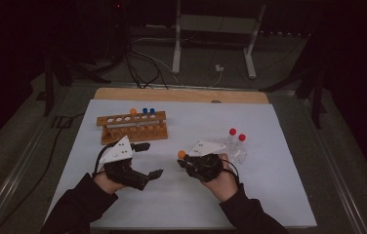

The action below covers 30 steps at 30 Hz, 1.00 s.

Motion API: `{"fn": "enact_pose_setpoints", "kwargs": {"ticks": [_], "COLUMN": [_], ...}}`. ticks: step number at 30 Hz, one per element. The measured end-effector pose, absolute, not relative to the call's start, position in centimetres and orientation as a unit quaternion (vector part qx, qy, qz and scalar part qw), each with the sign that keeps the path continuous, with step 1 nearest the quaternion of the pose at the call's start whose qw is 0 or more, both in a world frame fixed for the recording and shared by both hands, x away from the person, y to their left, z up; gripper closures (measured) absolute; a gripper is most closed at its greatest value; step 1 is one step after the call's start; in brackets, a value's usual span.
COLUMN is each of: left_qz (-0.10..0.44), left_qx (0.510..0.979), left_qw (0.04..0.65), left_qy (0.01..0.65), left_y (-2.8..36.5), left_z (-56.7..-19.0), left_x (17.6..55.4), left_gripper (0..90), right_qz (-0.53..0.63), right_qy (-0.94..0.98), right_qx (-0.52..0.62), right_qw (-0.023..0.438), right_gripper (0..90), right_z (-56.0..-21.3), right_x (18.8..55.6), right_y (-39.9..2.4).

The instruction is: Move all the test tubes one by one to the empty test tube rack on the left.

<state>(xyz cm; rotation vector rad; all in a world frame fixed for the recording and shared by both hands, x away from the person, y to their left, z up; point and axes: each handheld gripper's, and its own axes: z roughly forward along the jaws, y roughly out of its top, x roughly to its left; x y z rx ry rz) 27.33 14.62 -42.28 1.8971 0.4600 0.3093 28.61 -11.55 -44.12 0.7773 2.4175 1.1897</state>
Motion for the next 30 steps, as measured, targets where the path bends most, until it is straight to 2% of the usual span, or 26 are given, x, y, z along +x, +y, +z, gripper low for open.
{"fn": "enact_pose_setpoints", "kwargs": {"ticks": [2, 19, 30], "left_qz": [0.127, 0.140, 0.131], "left_qx": [0.801, 0.809, 0.818], "left_qw": [0.553, 0.540, 0.532], "left_qy": [0.191, 0.184, 0.173], "left_y": [14.4, 12.3, 11.1], "left_z": [-42.3, -43.1, -43.7], "left_x": [27.2, 27.3, 27.8], "left_gripper": [9.1, 47.6, 60.6], "right_qz": [0.419, 0.415, 0.417], "right_qy": [0.851, 0.865, 0.865], "right_qx": [0.271, 0.247, 0.245], "right_qw": [0.165, 0.138, 0.135], "right_gripper": [75.2, 75.2, 75.2], "right_z": [-44.2, -44.9, -44.8], "right_x": [28.5, 27.5, 27.3], "right_y": [-11.3, -9.6, -9.5]}}
